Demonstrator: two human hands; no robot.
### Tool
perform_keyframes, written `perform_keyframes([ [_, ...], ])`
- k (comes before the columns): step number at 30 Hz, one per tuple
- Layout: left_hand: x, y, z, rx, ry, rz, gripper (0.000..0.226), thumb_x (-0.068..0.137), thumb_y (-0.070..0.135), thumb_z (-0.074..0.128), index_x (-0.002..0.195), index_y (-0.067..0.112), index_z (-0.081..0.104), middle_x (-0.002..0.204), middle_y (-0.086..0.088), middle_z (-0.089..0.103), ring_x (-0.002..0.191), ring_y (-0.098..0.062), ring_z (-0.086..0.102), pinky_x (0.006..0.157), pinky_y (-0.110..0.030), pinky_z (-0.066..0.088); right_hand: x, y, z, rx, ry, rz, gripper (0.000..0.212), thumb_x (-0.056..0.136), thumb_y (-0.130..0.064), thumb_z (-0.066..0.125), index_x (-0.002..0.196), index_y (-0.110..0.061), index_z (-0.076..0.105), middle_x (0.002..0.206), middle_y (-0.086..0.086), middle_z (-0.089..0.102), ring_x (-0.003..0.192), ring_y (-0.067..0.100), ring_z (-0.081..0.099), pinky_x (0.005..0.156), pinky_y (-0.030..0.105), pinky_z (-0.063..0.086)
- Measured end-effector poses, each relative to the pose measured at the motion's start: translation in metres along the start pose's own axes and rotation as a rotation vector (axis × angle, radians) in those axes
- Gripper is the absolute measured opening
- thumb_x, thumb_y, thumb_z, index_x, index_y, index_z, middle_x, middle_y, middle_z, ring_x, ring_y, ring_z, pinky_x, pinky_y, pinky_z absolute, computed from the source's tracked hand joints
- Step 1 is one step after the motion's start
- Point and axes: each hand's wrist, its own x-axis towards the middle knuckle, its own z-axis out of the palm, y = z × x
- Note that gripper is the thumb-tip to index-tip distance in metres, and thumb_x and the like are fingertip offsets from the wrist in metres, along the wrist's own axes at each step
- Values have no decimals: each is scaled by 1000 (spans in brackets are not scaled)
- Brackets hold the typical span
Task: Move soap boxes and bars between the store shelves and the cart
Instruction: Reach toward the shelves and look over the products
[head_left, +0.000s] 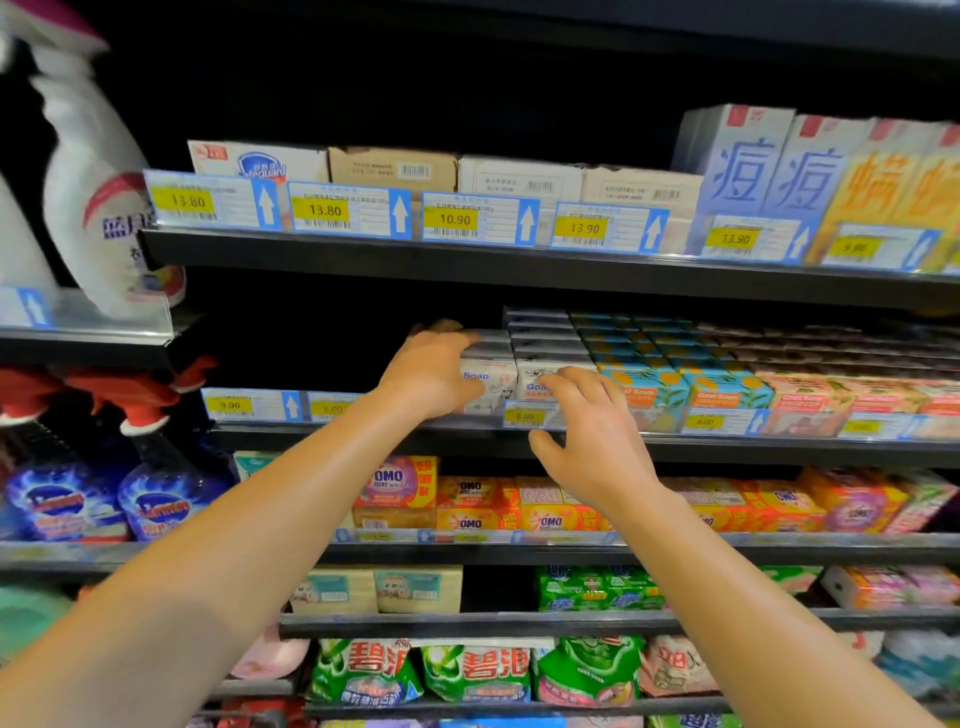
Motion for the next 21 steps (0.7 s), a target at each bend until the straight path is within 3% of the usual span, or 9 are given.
perform_keyframes([
  [5, 16, 9, 10, 96, -185, -11, 79, 88, 48, 58, 155, 34, 18, 163, 6, 16, 147, -23, 25, 117, -43, 30, 2, 1, 0, -7, 4, 2, 59, 94, -34, 59, 148, -21, 41, 153, 0, 38, 143, 25, 23, 118, 40, 25],
  [21, 43, -12, 9, 217, -295, 60, 74, 99, 52, 43, 158, 23, 9, 165, -3, 0, 152, -25, 3, 123, -39, 8, 4, -1, 3, 6, 36, 23, 54, 95, -40, 57, 145, -23, 44, 150, -4, 39, 142, 20, 24, 115, 36, 26],
])
